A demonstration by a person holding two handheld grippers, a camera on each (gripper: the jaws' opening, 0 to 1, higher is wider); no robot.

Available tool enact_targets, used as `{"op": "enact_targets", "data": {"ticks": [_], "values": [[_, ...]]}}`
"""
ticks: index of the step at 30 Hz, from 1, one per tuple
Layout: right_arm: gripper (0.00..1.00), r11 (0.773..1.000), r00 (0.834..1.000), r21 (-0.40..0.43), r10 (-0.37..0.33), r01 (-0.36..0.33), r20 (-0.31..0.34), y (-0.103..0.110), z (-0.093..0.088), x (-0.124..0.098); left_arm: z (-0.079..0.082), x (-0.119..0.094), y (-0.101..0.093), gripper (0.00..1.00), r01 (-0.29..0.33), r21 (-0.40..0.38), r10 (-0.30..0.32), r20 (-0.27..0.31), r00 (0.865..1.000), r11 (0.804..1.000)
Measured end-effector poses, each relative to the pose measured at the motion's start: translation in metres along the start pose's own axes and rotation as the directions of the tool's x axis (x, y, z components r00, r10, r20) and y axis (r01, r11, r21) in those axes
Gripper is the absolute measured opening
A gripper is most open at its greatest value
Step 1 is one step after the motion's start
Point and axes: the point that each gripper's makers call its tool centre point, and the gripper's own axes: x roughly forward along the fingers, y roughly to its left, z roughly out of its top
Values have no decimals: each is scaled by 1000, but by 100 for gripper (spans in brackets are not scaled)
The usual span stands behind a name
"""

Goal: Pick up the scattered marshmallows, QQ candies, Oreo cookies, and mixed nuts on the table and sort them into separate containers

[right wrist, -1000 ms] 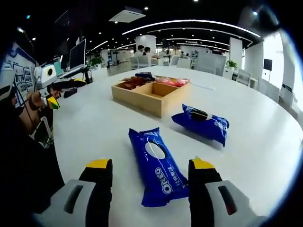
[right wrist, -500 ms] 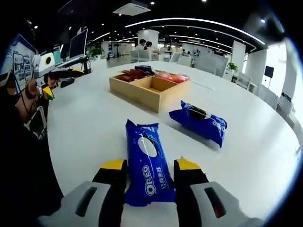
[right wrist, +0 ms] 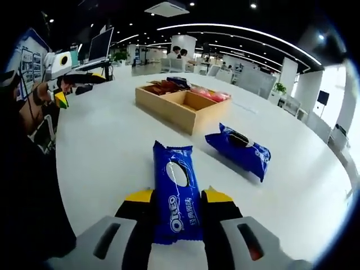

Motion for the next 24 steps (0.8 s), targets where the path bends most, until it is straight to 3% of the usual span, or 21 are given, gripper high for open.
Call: {"op": "enact_targets", "data": {"ticks": [13, 19, 24], "values": [[28, 1000, 998, -12, -25, 26, 54, -7, 19, -14, 0, -1, 1, 97, -5, 1, 5, -1, 1000, 1000], [28, 999, 997, -35, -29, 32, 73, -15, 33, -18, -1, -1, 0, 97, -4, 3, 4, -5, 1000, 1000], [28, 998, 992, -46, -36, 41, 121, -29, 57, -20, 0, -1, 0, 97, -6, 5, 6, -3, 1000, 1000]]}}
